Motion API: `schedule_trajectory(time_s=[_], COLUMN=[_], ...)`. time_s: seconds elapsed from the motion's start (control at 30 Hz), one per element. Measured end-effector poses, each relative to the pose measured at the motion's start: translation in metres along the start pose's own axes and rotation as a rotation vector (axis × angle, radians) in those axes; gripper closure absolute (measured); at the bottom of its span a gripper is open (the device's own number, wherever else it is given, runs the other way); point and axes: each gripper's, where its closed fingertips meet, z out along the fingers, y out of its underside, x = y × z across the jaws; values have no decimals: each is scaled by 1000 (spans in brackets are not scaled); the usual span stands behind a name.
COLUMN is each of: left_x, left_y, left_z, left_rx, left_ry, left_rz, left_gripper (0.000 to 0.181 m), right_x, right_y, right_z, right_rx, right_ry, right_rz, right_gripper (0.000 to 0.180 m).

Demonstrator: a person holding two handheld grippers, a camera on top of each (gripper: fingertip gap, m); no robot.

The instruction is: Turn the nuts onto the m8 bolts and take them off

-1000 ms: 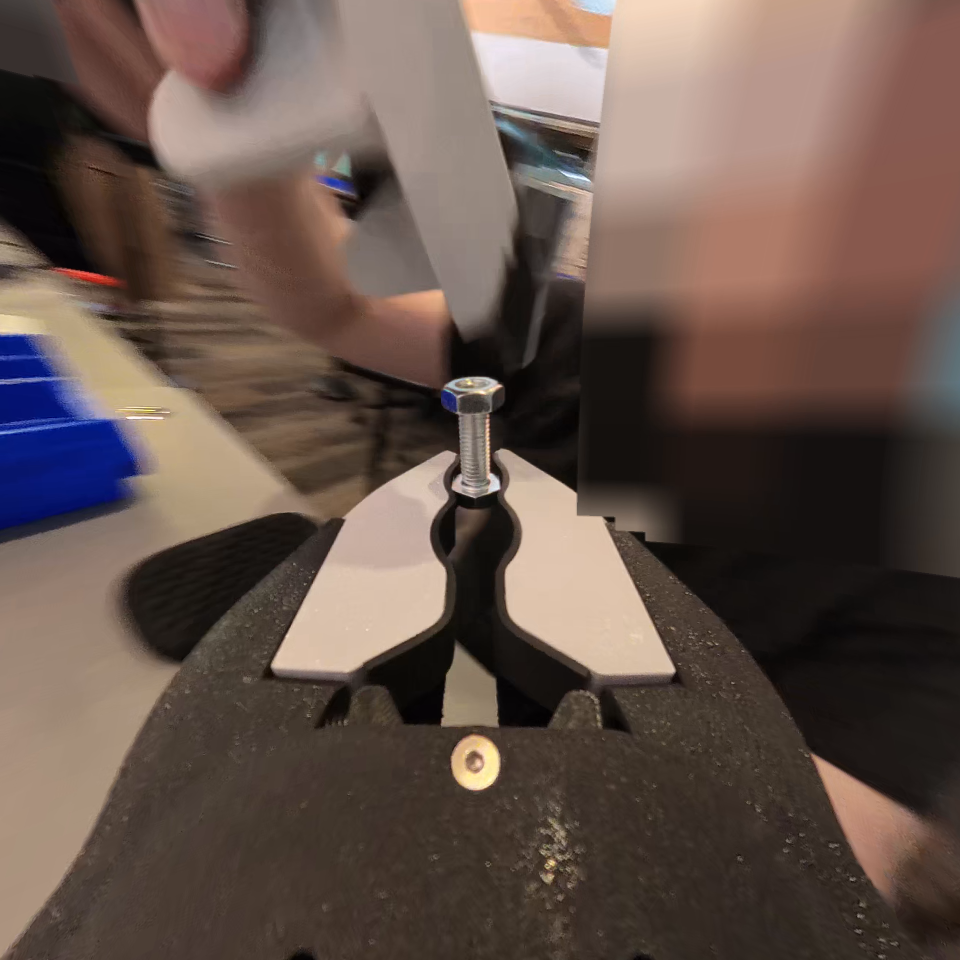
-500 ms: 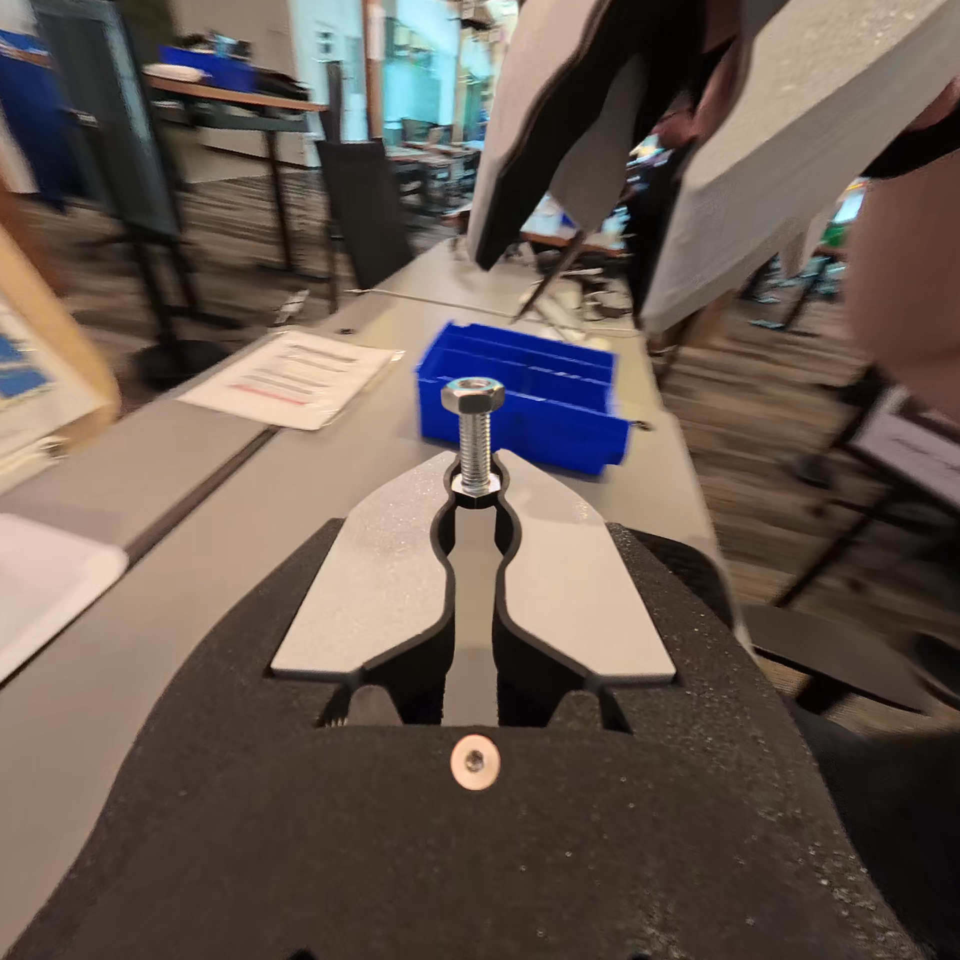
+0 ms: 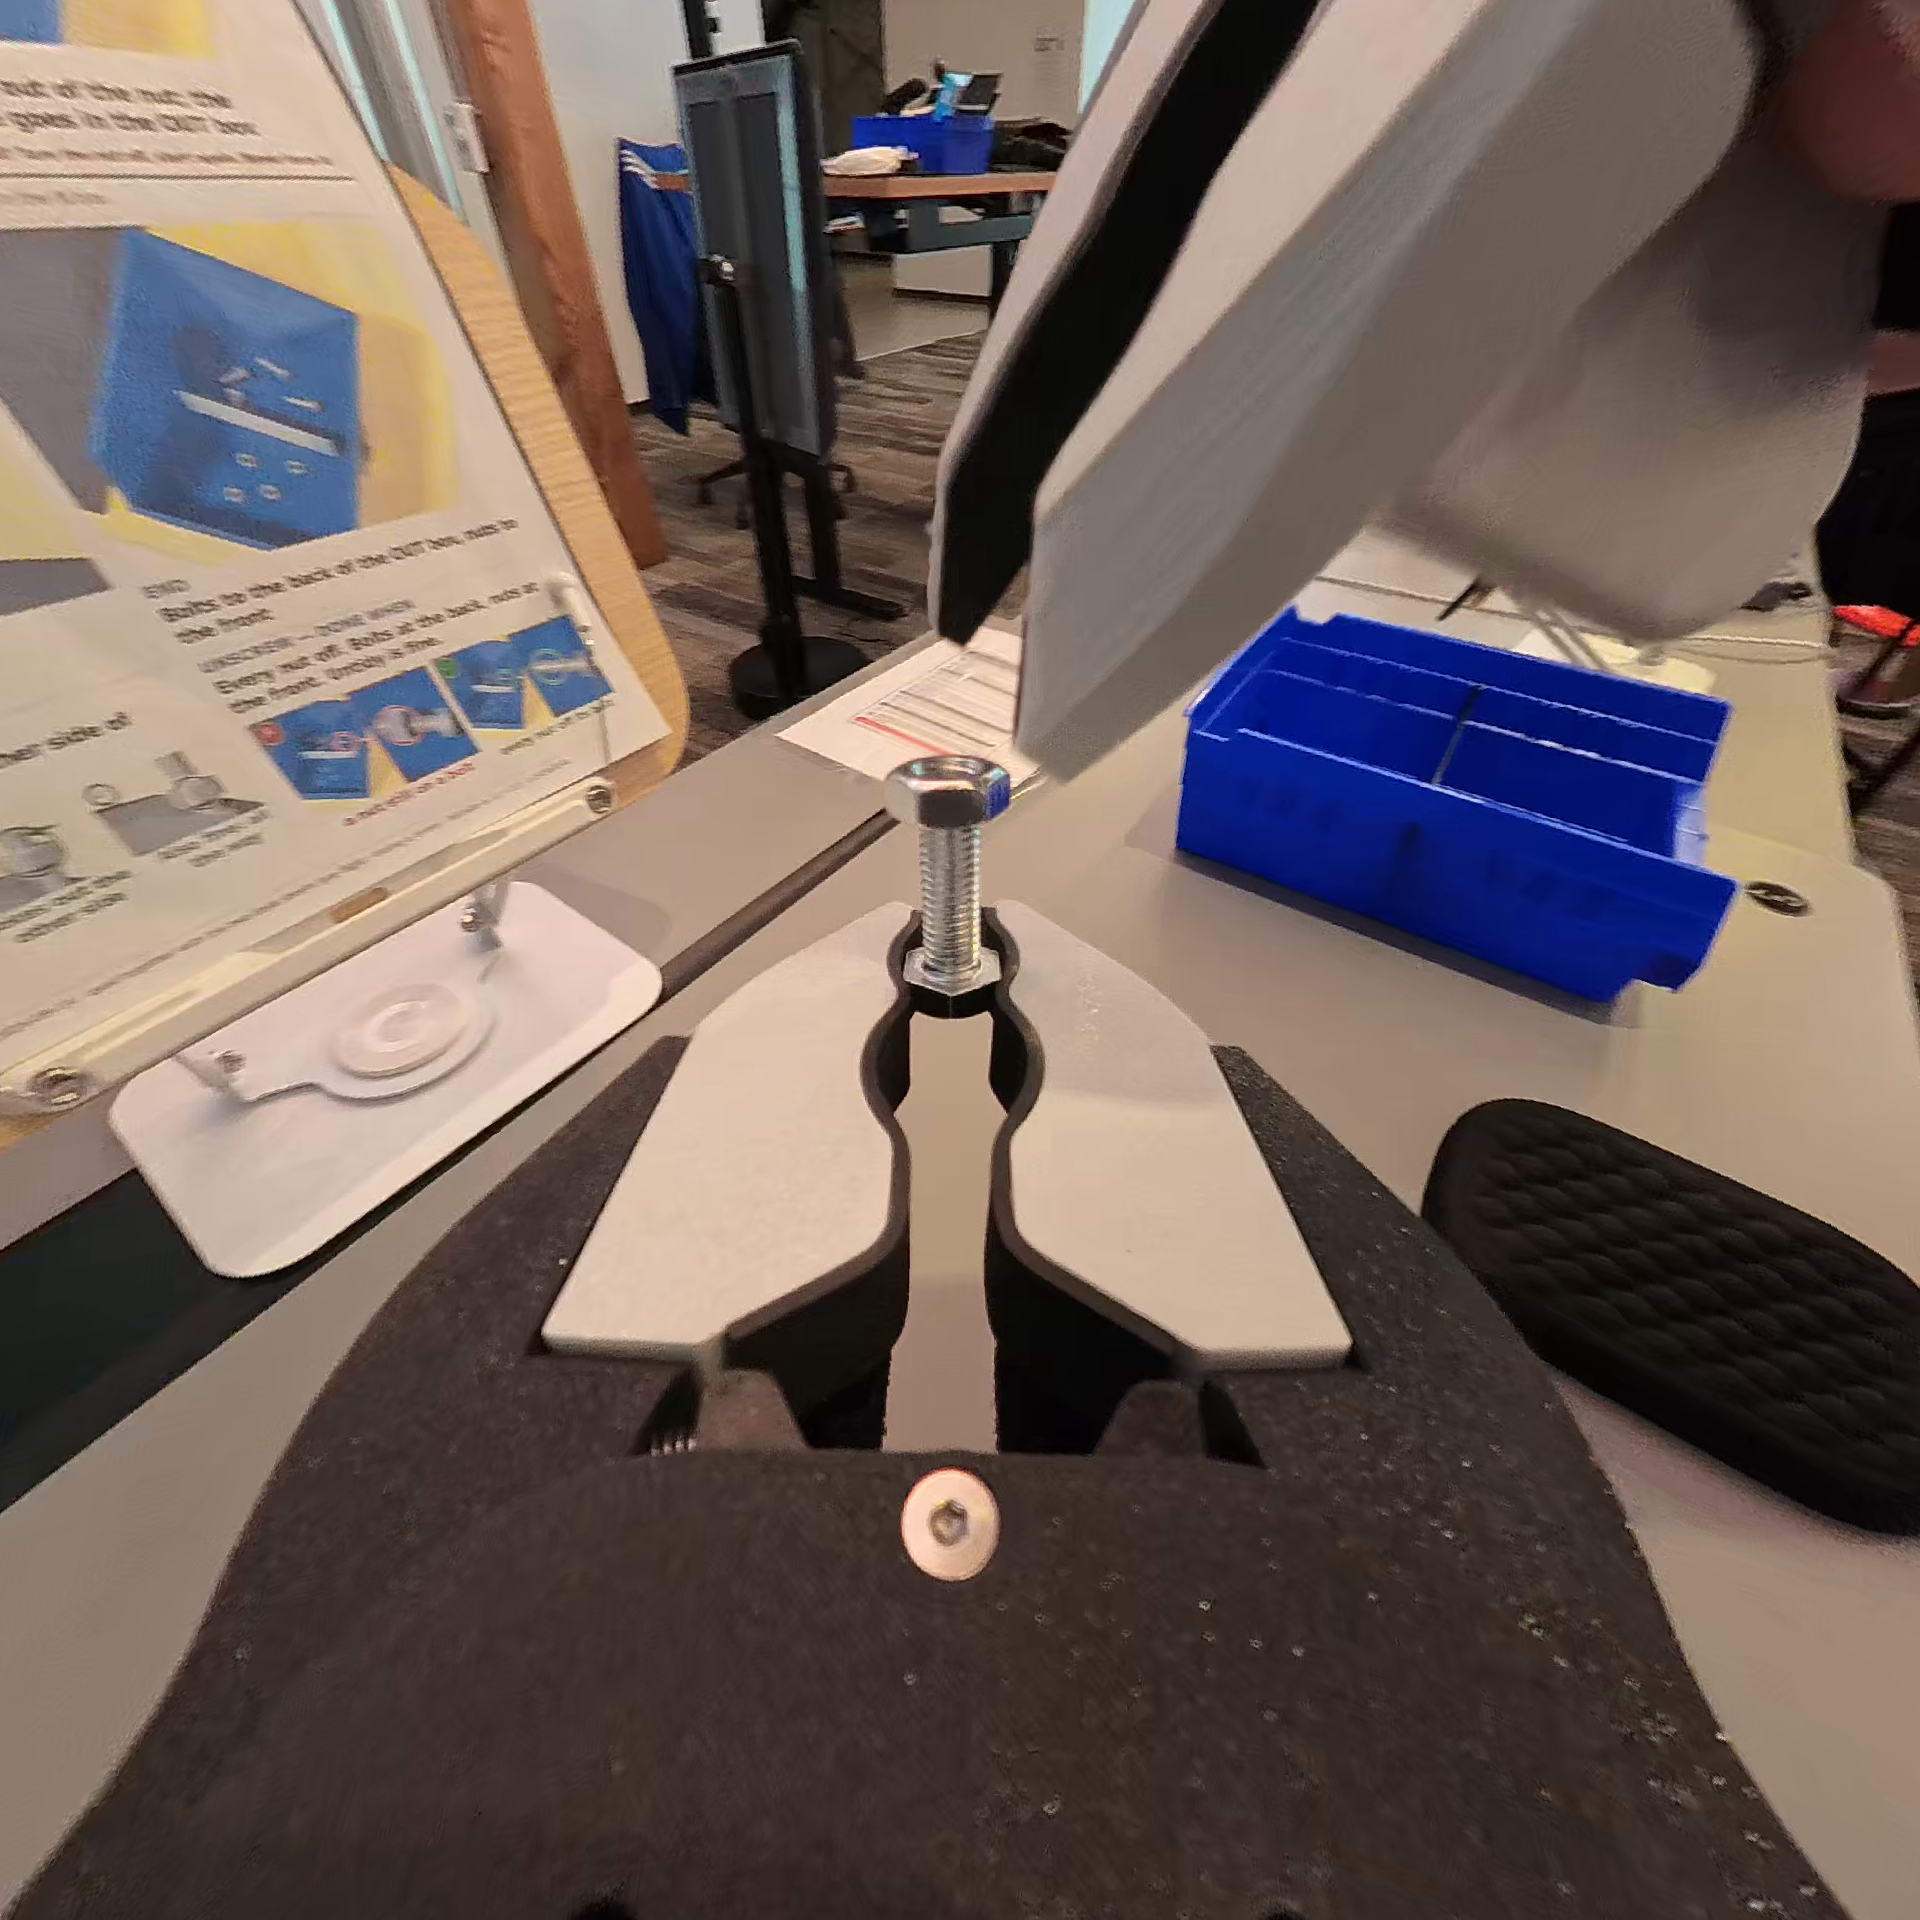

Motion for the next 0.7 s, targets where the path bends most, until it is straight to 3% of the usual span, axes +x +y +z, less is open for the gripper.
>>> schedule_trajectory(time_s=[0.7], left_x=[-2], left_y=[0], left_z=[-4], left_rx=[-17], left_ry=[-48], left_rz=[35], left_gripper=[171], right_x=[-5], right_y=[2], right_z=[15], right_rx=[-36], right_ry=[-112], right_rz=[49], right_gripper=[165])
